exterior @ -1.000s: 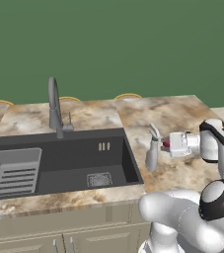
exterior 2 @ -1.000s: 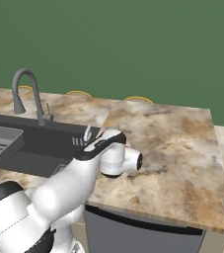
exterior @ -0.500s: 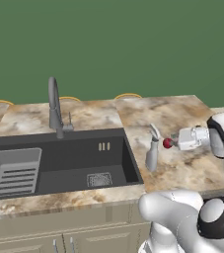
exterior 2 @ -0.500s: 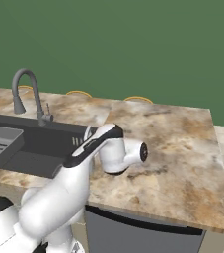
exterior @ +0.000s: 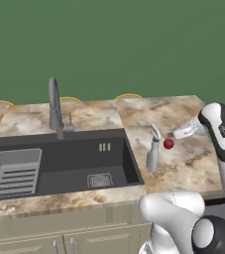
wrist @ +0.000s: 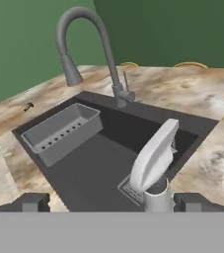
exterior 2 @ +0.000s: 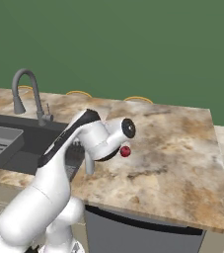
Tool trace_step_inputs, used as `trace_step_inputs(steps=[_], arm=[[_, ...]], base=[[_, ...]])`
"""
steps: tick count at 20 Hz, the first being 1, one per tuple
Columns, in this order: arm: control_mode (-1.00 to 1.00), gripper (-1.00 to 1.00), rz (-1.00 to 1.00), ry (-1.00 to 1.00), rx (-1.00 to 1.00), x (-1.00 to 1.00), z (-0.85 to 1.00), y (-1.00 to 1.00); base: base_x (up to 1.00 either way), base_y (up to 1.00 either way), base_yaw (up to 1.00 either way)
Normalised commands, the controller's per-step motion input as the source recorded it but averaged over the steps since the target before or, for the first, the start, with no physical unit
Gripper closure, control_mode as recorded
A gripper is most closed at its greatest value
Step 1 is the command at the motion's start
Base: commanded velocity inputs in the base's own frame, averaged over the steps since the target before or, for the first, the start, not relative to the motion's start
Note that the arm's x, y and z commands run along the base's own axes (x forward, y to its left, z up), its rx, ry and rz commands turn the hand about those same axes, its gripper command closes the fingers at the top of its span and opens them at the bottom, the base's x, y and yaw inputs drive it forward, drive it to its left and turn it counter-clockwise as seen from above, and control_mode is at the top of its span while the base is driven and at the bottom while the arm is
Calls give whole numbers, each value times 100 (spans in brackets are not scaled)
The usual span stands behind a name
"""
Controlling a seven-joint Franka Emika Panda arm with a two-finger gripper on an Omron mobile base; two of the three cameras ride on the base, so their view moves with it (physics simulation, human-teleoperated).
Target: Open the cabinet. Pick the spray and place it next to the sink. Then close the cabinet.
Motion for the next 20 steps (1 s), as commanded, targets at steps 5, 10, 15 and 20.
trace_step_inputs(steps=[5,10,15,20], arm=[[-100,-100,-30,3,-14,-32,51,1],[-100,-100,-30,7,-17,-24,25,22],[-100,-100,-23,23,-21,0,17,61],[-100,-100,-22,23,-16,0,55,20]], base=[[0,0,0],[0,0,0],[0,0,0],[0,0,0]])
